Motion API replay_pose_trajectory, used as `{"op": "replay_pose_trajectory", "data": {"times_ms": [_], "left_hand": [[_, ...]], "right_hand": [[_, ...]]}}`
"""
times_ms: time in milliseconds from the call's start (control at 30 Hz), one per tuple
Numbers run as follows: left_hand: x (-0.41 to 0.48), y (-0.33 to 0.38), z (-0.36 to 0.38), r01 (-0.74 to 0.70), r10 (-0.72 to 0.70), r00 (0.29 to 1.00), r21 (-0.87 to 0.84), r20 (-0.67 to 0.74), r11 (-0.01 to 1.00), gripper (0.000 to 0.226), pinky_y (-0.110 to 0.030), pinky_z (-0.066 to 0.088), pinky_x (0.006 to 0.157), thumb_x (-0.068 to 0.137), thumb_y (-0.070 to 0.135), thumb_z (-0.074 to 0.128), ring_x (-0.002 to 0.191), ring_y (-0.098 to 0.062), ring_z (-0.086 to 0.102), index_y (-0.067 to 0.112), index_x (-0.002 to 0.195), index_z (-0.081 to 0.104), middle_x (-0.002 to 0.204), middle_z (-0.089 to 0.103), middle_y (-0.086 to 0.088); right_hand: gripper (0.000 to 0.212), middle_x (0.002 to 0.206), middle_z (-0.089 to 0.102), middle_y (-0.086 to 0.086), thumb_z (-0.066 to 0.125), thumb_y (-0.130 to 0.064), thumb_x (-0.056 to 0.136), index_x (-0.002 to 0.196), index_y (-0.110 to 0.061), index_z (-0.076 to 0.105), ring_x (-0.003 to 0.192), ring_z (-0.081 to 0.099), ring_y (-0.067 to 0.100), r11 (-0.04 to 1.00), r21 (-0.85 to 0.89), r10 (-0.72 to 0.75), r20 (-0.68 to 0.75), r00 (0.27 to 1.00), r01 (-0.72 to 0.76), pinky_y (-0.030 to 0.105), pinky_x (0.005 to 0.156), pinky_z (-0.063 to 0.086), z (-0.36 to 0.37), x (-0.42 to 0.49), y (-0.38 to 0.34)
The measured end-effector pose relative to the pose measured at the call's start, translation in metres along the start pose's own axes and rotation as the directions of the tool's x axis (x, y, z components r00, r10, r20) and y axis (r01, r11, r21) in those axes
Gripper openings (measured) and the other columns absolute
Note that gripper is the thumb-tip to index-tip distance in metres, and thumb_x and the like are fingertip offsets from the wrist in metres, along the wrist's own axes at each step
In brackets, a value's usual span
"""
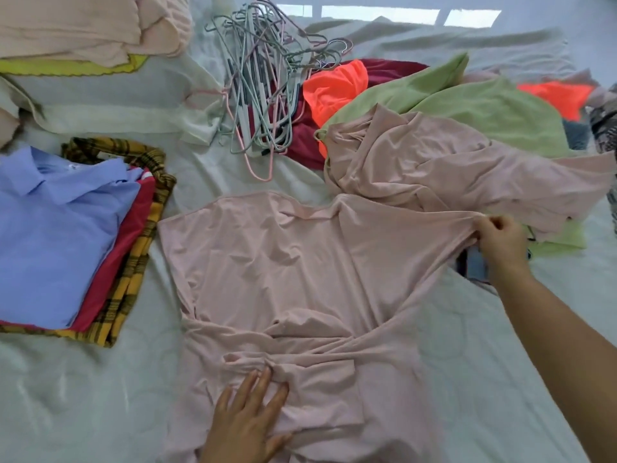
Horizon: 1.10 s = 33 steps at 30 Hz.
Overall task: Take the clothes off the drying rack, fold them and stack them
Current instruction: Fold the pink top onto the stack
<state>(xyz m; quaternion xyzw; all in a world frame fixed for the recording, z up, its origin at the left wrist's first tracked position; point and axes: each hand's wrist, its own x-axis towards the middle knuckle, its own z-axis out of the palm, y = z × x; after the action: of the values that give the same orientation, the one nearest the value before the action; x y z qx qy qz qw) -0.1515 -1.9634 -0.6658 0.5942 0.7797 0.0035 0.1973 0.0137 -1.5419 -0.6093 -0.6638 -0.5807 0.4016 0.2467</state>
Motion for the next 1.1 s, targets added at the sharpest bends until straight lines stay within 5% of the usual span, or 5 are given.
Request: {"op": "replay_pose_trajectory", "data": {"times_ms": [200, 400, 567, 733, 1100], "left_hand": [[0.022, -0.002, -0.019, -0.064, 0.063, 0.997, -0.048, -0.033, 0.997, 0.063, -0.042, 0.052, 0.067, 0.054, 0.064, 0.043, 0.093, -0.016, 0.046, 0.037, 0.110, 0.050, 0.109, 0.068, -0.001], [0.062, -0.048, -0.056, 0.035, -0.083, 0.980, -0.250, -0.182, 0.968, 0.050, -0.023, 0.036, 0.082, 0.085, 0.060, 0.037, 0.103, -0.011, 0.046, 0.023, 0.117, 0.049, 0.117, 0.051, 0.001], [0.121, -0.144, -0.089, 0.627, -0.819, 0.571, -0.615, -0.054, 0.478, 0.030, -0.043, 0.040, 0.085, 0.084, 0.019, 0.067, 0.101, -0.040, 0.052, -0.007, 0.095, 0.057, 0.100, 0.055, -0.030], [0.150, -0.203, -0.089, 0.515, -0.890, 0.381, -0.857, 0.252, -0.022, 0.040, -0.030, 0.031, 0.057, 0.081, 0.030, 0.071, 0.062, -0.020, 0.040, 0.011, 0.063, 0.041, 0.065, 0.043, -0.009], [0.169, -0.211, -0.090, 0.603, -0.879, 0.411, -0.795, 0.241, 0.064, 0.029, -0.026, 0.040, 0.055, 0.082, 0.011, 0.069, 0.050, -0.022, 0.050, 0.011, 0.063, 0.048, 0.067, 0.055, -0.014]], "right_hand": [[0.024, 0.038, 0.054, -0.011, 0.055, -0.009, 0.089, 0.067, -0.019, 0.050, 0.033, 0.050, 0.000, 0.943, 0.205, 0.292, -0.128, 0.948, -0.263, 0.013, 0.037, 0.042, -0.036, 0.043, 0.043], [0.038, 0.072, 0.068, -0.012, 0.061, -0.024, 0.075, 0.106, -0.001, 0.059, 0.065, 0.061, 0.004, 0.996, -0.008, 0.094, 0.076, 0.993, -0.094, 0.016, 0.054, 0.047, -0.018, 0.019, 0.036], [0.051, 0.129, 0.047, 0.027, 0.042, -0.024, 0.084, 0.125, 0.007, 0.048, 0.120, 0.040, 0.034, 0.785, -0.372, -0.455, 0.195, 0.869, 0.495, 0.032, 0.104, 0.027, 0.028, -0.052, 0.016], [0.068, 0.143, 0.037, 0.010, 0.037, -0.044, 0.081, 0.132, 0.001, 0.046, 0.133, 0.035, 0.029, 0.860, -0.309, -0.216, 0.501, 0.838, 0.407, 0.022, 0.108, 0.018, 0.084, -0.087, 0.051], [0.027, 0.118, 0.050, -0.002, 0.046, -0.027, 0.087, 0.112, -0.021, 0.055, 0.095, 0.050, -0.008, 0.987, 0.025, -0.160, 0.324, 0.932, 0.160, 0.003, 0.080, 0.038, 0.097, -0.130, 0.016]]}}
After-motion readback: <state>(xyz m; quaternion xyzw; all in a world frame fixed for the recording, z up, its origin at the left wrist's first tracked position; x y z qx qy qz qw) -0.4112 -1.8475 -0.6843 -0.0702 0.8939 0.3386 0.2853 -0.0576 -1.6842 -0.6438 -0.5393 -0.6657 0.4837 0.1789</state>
